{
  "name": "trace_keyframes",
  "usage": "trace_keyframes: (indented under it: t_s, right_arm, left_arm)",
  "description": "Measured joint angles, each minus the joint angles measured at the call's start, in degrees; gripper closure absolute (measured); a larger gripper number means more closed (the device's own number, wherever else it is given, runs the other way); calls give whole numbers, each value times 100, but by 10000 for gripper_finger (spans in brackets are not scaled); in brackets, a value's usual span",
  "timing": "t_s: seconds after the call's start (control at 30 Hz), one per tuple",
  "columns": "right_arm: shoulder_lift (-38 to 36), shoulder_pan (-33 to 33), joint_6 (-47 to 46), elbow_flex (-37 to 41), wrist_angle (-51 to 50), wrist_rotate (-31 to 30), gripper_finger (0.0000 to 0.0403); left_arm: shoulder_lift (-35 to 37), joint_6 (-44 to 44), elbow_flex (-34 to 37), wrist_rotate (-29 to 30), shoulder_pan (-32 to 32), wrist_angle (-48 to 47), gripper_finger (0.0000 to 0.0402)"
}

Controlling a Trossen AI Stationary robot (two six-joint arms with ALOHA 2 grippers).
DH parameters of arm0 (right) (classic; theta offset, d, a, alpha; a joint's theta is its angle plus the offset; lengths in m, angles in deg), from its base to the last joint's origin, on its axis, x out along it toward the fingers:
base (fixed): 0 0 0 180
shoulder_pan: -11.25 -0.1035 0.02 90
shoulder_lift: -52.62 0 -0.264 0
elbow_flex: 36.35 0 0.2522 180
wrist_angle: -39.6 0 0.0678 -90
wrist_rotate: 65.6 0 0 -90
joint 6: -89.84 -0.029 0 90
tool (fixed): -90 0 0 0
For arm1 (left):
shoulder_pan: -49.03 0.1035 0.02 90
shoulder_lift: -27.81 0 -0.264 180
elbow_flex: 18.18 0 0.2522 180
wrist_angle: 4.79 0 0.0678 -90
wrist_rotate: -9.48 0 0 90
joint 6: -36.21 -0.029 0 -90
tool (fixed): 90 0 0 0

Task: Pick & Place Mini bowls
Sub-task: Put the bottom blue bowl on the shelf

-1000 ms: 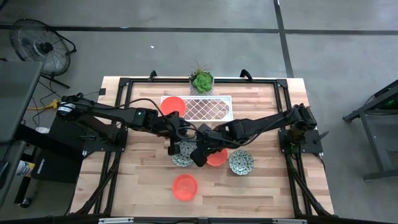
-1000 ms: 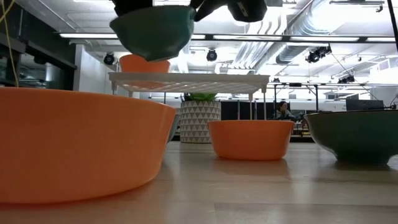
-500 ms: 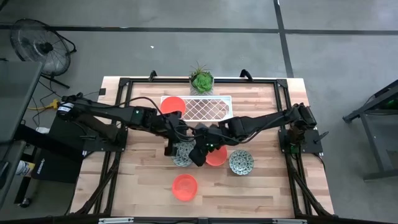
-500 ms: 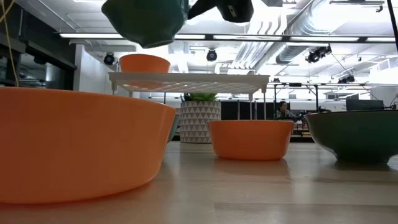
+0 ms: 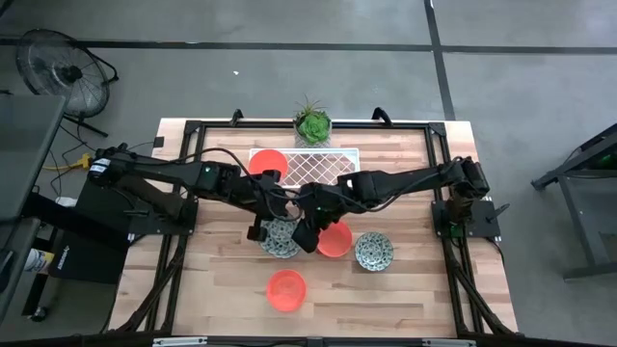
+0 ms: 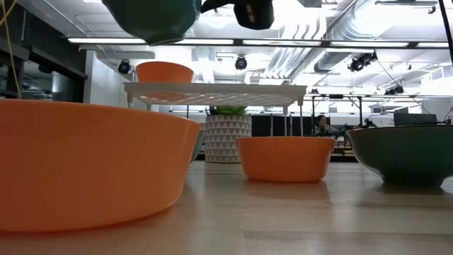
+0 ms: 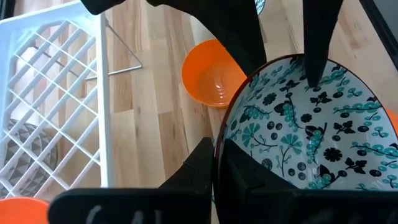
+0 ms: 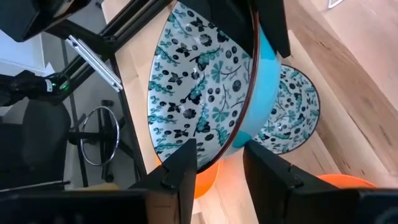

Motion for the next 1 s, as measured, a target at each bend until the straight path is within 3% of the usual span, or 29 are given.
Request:
trace_keyframes:
  t_s: [0.27,0.6,0.7,0.9,1.0]
  right_arm:
    - [0,0,203,-2,-21,110,394]
    - [-96,22,251,-9,-247,60,398]
    - [-303,-23,222,-9,-554,-368,389]
    - [-1065,-339,-110,-9,-1696,-2053,385]
    - [-1418,-534,-280,-7,-2460,-2647,389]
  left_arm:
    - [-2,-30,0,54,4,-134,396]
    - [-101,137,0,43,4,8,396]
    - [-98,212,0,195,13,196,396]
    - [-275,762,-35,705,39,955,396]
    - [-420,970,-68,632,171,1481,396]
